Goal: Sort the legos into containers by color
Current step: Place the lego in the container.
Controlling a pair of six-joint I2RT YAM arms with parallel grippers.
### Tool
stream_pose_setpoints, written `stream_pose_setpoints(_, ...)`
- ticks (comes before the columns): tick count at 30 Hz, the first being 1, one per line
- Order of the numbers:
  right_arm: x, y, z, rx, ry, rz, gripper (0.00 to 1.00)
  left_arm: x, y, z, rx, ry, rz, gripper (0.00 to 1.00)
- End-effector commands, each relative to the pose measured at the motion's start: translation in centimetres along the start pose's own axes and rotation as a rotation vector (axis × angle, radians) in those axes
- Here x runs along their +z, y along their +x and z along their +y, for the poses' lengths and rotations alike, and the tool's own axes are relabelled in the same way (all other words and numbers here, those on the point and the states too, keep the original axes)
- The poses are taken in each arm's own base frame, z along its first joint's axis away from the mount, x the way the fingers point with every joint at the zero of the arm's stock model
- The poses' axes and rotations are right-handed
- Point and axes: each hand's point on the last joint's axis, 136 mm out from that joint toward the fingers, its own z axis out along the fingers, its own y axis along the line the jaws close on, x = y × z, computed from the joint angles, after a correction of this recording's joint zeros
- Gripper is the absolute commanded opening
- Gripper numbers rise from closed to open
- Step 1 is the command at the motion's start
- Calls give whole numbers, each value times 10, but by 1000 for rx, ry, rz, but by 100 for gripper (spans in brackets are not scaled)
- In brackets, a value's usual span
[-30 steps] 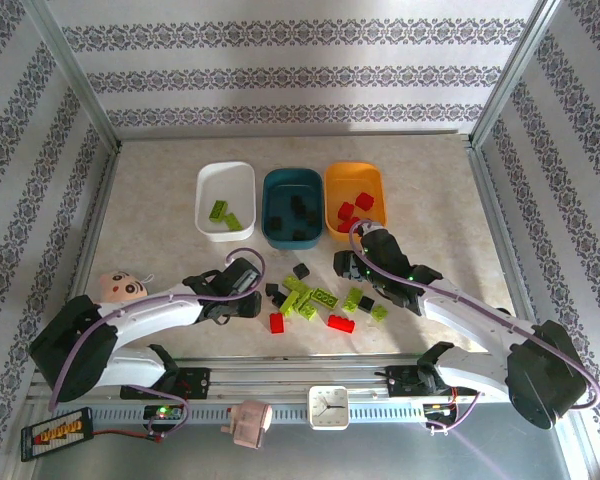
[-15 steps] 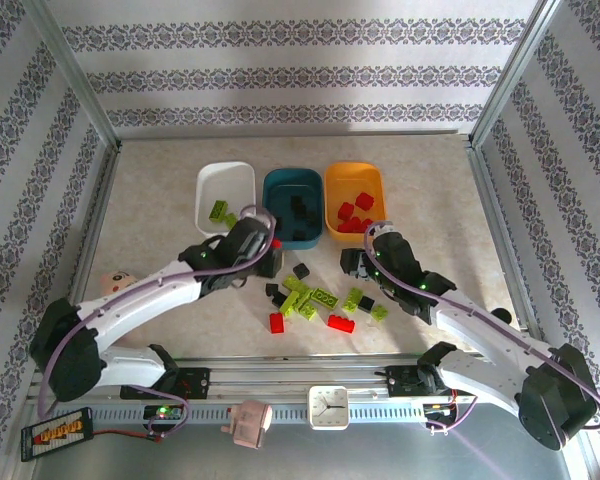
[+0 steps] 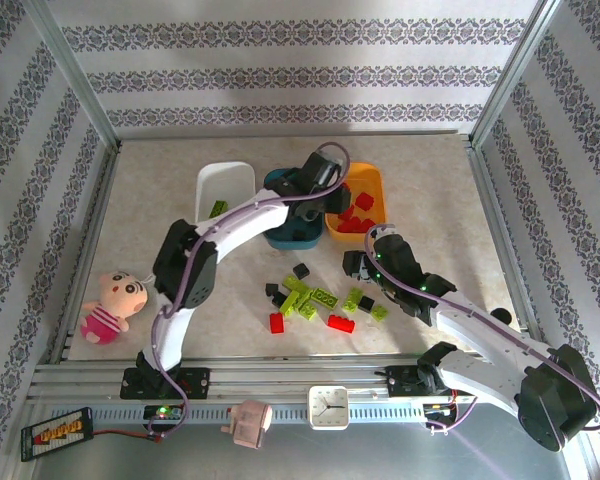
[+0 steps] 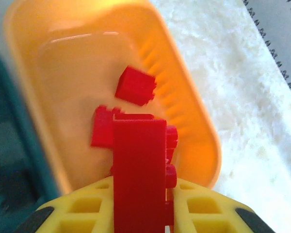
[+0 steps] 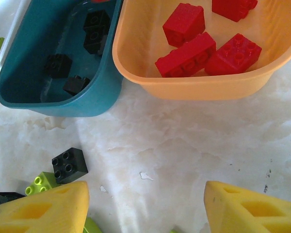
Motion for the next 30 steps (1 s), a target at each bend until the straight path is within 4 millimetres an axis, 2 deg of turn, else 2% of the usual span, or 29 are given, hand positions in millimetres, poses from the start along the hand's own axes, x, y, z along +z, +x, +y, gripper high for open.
stream_pose_setpoints(1,2,1,-4,16,8,1,64,16,-13,5,3,1,29,19)
stream_pose_setpoints(5,3,2,-4,14,7,9,64,46,-19,10,-28,4,49,22)
stream_pose_setpoints(8,4,3,-4,11,8,14,64,59,-25,10,-38,4,50,27)
stream_pose_setpoints(10,5,4,-4,9,9,19,65,61,-32,10,-49,3,41,29)
stream_pose_setpoints(14,7,6,-2,6,3,33,65,50,-50,4,-63,26,-2,45)
stream_pose_setpoints(19,12,9,3,-1,-13,59,65,14,-70,-6,-51,53,-50,50)
stream_pose_setpoints(22,14,10,9,-11,-25,74,65,-19,-75,-15,-43,92,-112,52)
stream_pose_setpoints(24,15,12,13,-18,-37,88,65,-48,-72,-17,-42,119,-161,53)
stream_pose_setpoints(28,19,16,22,-38,-53,109,64,-99,-39,-5,-57,131,-216,55)
stream_pose_setpoints(30,23,19,30,-57,-72,128,65,-127,-10,11,-73,115,-232,56)
